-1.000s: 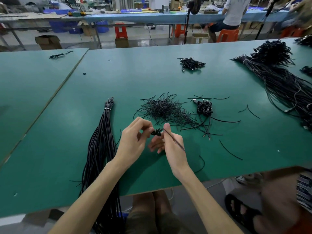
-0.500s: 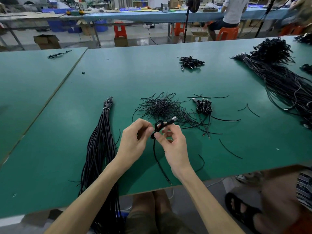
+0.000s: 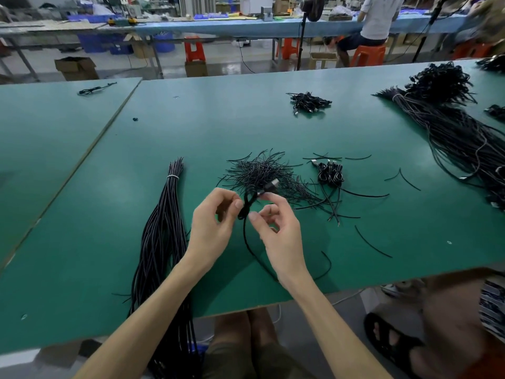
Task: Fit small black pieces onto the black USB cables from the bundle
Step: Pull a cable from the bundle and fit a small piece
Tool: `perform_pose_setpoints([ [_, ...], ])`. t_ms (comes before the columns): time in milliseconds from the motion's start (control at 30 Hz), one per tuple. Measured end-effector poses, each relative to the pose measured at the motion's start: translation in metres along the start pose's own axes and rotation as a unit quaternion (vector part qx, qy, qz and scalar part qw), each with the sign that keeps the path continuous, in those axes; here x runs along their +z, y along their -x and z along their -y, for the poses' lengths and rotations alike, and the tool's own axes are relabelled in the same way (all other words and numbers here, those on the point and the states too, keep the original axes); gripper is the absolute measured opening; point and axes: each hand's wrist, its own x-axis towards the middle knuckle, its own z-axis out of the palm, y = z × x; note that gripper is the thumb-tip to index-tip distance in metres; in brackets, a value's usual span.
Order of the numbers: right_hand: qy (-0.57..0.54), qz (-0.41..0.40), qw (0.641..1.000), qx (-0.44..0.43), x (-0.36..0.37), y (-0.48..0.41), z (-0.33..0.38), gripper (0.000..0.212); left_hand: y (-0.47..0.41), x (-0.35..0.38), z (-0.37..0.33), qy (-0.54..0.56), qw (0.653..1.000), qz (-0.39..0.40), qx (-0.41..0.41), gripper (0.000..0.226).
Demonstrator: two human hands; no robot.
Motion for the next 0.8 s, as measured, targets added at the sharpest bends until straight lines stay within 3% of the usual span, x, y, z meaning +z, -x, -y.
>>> perform_pose_setpoints([
  [67, -0.021, -0.011, 1.0, 0.006, -0.001, 0.0, 0.0, 0.005, -0.001, -0.002, 0.0, -0.021, 0.998, -0.058, 0.027, 0.01],
  [133, -0.03, -0.019, 0.999, 0.009, -0.001, 0.003, 0.0, 0.024, -0.002, -0.003, -0.002, -0.045, 0.991, -0.108, 0.068, 0.007],
  [233, -0.054, 0.03, 0.998, 0.026, 0.003, 0.008, 0.005, 0.057, 0.0, -0.003, -0.004, -0.081, 0.976, -0.158, 0.125, 0.007],
  [367, -0.097, 0.101, 0.988, 0.063, 0.004, 0.005, 0.01, 0.073, 0.004, -0.001, -0.002, -0.104, 0.969, -0.13, 0.181, 0.009],
  [533, -0.118, 0.06, 0.989, 0.072, 0.002, 0.001, 0.008, 0.063, 0.007, 0.006, -0.002, -0.145, 0.953, -0.052, 0.26, 0.01],
  [733, -0.151, 0.049, 0.986, 0.04, -0.003, -0.001, 0.005, 0.022, 0.003, 0.004, 0.007, -0.186, 0.958, -0.017, 0.215, 0.013],
  [800, -0.125, 0.042, 0.991, 0.027, -0.003, -0.002, 0.004, 0.02, 0.002, 0.004, 0.006, -0.21, 0.958, -0.009, 0.197, 0.013],
])
